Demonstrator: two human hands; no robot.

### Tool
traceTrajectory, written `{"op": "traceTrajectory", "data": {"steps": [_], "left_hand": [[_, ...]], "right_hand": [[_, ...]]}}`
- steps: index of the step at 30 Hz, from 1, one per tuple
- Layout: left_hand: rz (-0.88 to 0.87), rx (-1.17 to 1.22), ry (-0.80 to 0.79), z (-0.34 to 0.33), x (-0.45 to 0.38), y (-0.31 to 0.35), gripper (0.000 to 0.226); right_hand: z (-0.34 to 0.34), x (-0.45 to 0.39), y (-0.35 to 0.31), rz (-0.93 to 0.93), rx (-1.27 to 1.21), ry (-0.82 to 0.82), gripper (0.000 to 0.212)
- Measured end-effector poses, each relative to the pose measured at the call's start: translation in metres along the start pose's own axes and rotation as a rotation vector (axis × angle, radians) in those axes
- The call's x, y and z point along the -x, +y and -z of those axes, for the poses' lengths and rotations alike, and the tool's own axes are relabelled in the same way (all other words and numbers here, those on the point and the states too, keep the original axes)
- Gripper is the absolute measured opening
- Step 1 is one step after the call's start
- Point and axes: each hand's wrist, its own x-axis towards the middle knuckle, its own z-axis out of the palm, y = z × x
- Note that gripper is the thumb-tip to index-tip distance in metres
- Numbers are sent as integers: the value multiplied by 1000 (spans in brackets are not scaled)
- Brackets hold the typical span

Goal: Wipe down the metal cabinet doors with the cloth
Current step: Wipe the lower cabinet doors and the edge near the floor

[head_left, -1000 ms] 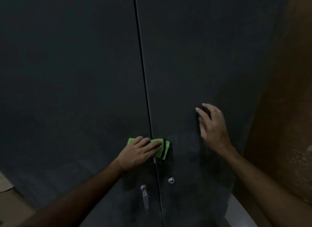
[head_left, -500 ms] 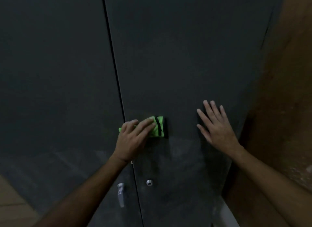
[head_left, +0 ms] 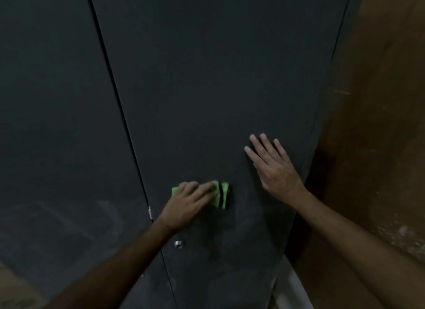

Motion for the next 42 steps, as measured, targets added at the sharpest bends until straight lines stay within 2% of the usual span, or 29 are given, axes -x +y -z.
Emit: {"op": "traceTrajectory", "data": {"steps": [1, 2, 3, 4, 7, 8, 9, 12, 13, 14, 15, 18, 19, 20, 23, 25, 27, 29, 30, 31, 32, 35, 36, 37, 38, 41, 42], "left_hand": [[-183, -57, -66, 0, 0, -4, 41], [-294, -92, -94, 1, -2, -9, 42], [-315, -107, -90, 0, -6, -14, 42], [-245, -101, -48, -3, -11, -14, 42], [259, 23, 153, -13, -27, 10, 42], [327, 57, 197, -17, -34, 21, 40], [288, 70, 185, -21, -39, 28, 39], [-194, -29, -8, -29, -37, 30, 38], [-253, -36, -38, -30, -36, 26, 38], [-229, -28, -34, -32, -37, 25, 39], [-133, -11, -1, -33, -40, 28, 42], [255, 106, 141, -35, -58, 43, 42], [273, 125, 170, -35, -67, 46, 40], [205, 114, 157, -38, -75, 49, 39], [-209, -35, 32, -47, -85, 52, 40], [-285, -66, 12, -48, -86, 50, 41], [-123, -8, 67, -49, -90, 56, 42], [190, 117, 136, -52, -98, 68, 42], [287, 159, 174, -53, -104, 73, 42], [295, 165, 183, -56, -108, 77, 42], [206, 129, 146, -61, -110, 81, 42], [-278, -46, -20, -69, -103, 84, 38], [-346, -59, -43, -69, -102, 83, 38], [-329, -54, -40, -70, -103, 84, 38], [-229, -35, -13, -71, -107, 87, 38], [245, 47, 116, -75, -123, 114, 40], [306, 65, 133, -77, -129, 127, 41]], "right_hand": [[1, 1, 3, 14, -3, -15, 81], [3, 1, 5, 27, -4, -26, 81], [3, 0, 6, 34, -9, -28, 80], [3, 1, 6, 32, -17, -30, 80], [3, 1, 1, 2, -46, -9, 79], [4, 0, -1, -6, -51, -5, 79], [5, -1, -1, -4, -58, -9, 79], [11, 0, 6, 39, -66, -15, 72], [13, 2, 10, 42, -68, -13, 70], [15, 4, 14, 33, -66, -5, 69], [17, 8, 18, 12, -61, 8, 69], [21, 24, 34, -82, -27, 24, 72], [23, 29, 38, -102, -12, 26, 72], [24, 34, 42, -110, 0, 18, 72], [25, 42, 55, -84, 17, -23, 74], [24, 44, 60, -64, 10, -34, 76], [21, 46, 65, -40, 6, -34, 77], [18, 48, 72, -15, -13, -18, 77], [16, 50, 75, -2, -22, -2, 77], [15, 51, 79, 16, -33, 13, 76], [14, 52, 83, 40, -46, 20, 74], [13, 54, 97, 144, -84, 29, 65], [14, 55, 104, 164, -89, 41, 61], [15, 56, 112, 162, -92, 55, 57], [16, 58, 121, 142, -99, 69, 55], [18, 65, 139, 89, -132, 71, 51], [17, 67, 142, 96, -141, 59, 50]]}}
